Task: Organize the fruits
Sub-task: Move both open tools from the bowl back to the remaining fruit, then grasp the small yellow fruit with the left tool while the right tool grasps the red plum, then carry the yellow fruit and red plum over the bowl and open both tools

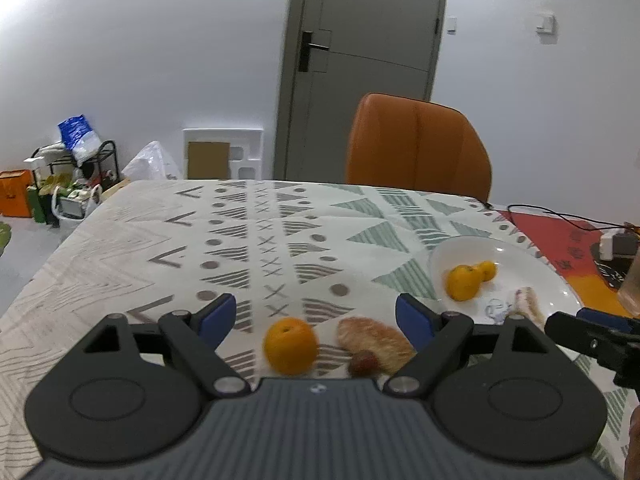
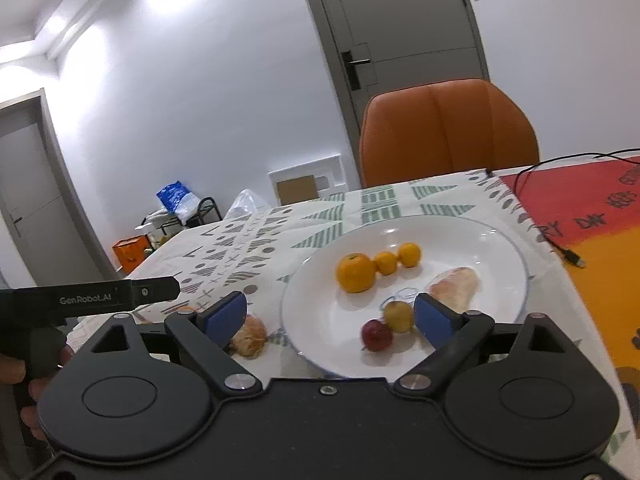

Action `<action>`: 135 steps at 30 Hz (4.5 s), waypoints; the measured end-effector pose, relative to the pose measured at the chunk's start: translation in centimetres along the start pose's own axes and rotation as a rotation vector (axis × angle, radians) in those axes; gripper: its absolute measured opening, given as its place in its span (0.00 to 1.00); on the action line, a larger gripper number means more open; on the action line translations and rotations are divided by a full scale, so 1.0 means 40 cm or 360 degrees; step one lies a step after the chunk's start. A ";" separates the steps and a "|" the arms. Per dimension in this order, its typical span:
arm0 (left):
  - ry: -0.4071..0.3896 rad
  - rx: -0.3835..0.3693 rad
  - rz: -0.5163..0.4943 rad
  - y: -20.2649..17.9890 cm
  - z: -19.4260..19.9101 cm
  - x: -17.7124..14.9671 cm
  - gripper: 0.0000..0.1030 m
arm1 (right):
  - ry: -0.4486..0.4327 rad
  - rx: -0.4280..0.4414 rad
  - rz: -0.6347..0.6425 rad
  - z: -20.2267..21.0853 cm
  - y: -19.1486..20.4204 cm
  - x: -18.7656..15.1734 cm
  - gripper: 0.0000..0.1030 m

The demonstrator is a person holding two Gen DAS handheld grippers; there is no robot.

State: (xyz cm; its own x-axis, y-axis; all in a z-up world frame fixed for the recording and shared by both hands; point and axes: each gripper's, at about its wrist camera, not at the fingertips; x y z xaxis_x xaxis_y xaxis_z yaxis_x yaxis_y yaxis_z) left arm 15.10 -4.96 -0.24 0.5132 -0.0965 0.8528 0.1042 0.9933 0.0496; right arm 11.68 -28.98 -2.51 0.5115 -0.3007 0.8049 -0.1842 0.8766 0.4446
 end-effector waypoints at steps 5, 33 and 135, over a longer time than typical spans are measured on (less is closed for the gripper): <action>0.0004 0.0033 0.0011 0.030 0.007 -0.015 0.83 | 0.0027 0.0031 0.0021 -0.013 0.029 -0.011 0.89; 0.0087 0.0043 0.0099 0.156 -0.010 -0.106 0.70 | 0.0256 0.0197 0.0187 -0.112 0.168 -0.082 0.72; 0.0008 -0.0343 -0.0248 -0.229 -0.125 0.080 0.21 | 0.0006 -0.0108 -0.0083 -0.086 -0.131 0.070 0.29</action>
State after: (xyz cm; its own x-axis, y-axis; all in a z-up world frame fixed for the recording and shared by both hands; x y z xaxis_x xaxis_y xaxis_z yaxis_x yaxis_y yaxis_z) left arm 20.05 -14.68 -0.57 0.4810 -0.2479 0.8409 0.3613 0.9300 0.0676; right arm 16.97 -33.13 -3.93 0.5219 -0.3452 0.7800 -0.1000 0.8834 0.4579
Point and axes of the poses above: each gripper's, at about its wrist camera, not at the fingertips, and z roughly against the way its jaws point, y to its left, x to its top, and after that the axes turned 11 degrees about -z, right-handed
